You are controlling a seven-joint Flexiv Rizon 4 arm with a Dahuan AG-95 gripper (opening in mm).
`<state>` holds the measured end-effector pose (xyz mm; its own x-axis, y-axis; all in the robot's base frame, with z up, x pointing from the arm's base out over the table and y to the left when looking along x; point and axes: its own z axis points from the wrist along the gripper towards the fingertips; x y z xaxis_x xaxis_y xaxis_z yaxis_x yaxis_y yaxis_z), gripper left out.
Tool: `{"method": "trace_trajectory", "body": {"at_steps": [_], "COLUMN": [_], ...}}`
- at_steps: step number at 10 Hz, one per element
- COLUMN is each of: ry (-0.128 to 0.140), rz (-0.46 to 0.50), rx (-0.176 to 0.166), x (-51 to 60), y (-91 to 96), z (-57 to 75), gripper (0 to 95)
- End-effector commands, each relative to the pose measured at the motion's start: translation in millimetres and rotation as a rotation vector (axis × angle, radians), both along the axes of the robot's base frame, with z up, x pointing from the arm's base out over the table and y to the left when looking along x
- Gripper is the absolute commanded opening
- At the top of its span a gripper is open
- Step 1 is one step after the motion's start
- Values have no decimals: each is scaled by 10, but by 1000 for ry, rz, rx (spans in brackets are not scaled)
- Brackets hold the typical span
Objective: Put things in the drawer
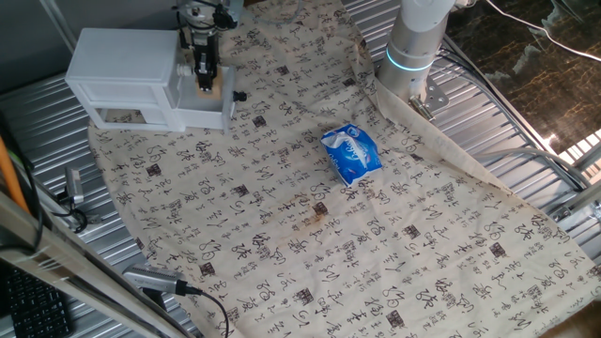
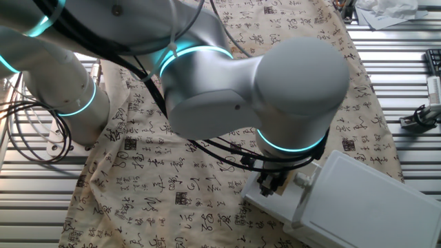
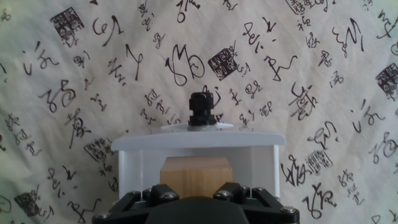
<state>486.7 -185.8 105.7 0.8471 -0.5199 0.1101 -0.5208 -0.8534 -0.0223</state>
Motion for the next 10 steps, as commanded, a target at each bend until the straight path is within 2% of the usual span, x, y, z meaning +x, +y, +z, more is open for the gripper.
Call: {"method": "trace_trajectory", "body": {"at_steps": [1, 10], "ry": [0, 2], "rz": [1, 3], "rx": [0, 2], "x": [-6, -15], "y": [-1, 1], "z": [4, -16], "gripper": [0, 0]}}
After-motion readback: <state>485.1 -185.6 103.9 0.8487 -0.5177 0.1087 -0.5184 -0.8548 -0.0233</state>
